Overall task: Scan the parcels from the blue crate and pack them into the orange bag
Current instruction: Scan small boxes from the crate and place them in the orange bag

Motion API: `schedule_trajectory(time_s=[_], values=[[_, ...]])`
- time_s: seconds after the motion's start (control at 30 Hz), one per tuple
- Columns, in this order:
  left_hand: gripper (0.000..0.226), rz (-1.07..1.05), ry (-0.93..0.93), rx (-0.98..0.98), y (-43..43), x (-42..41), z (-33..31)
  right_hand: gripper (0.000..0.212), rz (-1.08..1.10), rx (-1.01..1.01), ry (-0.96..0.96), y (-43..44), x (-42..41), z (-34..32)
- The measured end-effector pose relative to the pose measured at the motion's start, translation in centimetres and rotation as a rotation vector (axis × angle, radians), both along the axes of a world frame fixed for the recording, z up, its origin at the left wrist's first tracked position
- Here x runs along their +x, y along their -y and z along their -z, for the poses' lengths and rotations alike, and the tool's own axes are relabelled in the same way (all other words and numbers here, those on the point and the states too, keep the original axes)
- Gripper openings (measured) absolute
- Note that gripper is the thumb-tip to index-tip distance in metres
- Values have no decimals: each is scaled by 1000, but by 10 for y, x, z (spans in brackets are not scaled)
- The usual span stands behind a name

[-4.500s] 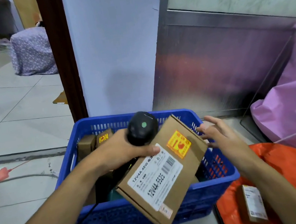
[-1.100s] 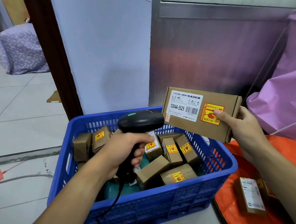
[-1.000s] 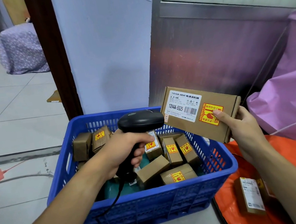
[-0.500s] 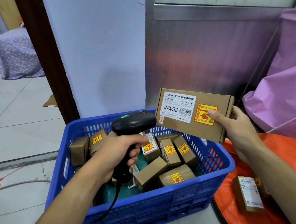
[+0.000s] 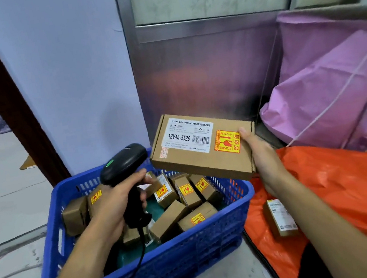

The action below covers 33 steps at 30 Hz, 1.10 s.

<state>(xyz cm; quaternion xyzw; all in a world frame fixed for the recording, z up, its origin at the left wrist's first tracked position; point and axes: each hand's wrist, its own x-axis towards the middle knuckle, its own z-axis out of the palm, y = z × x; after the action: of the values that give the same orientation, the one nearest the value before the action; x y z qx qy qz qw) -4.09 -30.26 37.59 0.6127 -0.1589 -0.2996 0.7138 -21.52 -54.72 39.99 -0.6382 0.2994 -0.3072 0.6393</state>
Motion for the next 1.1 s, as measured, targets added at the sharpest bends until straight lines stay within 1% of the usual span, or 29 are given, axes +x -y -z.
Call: schedule_trajectory(time_s=[0.1,0.23,0.3,0.37,0.47,0.5,0.6,0.67,0.7,0.8,0.83,0.9,1.03,1.1], values=[[25,30,-45,7,11,-9,-2,41,-16,42,2,4,-22,5],[20,55,6,53,37,-31,-4,41,-119,60,-8,22,-54,8],[19,44,28,32,52,-40,-4,45,-191,85,-31,32,-71,15],[20,44,49,31,69,-50,2,51,-214,117,-50,41,-91,26],[23,49,57,57,96,-65,17,66,-166,142,-62,56,-116,48],[25,48,55,69,106,-70,24,68,-145,165,-64,59,-123,57],[25,9,30,110,136,-83,46,67,-87,276,-35,67,-139,83],[21,-41,64,117,157,-95,64,58,-45,393,18,68,-147,101],[18,-53,93,121,165,-101,71,57,-34,437,34,68,-150,110],[19,-37,121,172,190,-120,101,70,8,502,47,72,-165,146],[20,-13,110,199,199,-128,114,70,36,517,45,73,-172,162],[20,21,109,234,210,-141,135,59,91,541,24,75,-185,190],[24,104,178,269,224,-159,169,44,154,612,-68,70,-206,233],[26,163,212,317,231,-164,187,37,173,649,-109,69,-217,254]])
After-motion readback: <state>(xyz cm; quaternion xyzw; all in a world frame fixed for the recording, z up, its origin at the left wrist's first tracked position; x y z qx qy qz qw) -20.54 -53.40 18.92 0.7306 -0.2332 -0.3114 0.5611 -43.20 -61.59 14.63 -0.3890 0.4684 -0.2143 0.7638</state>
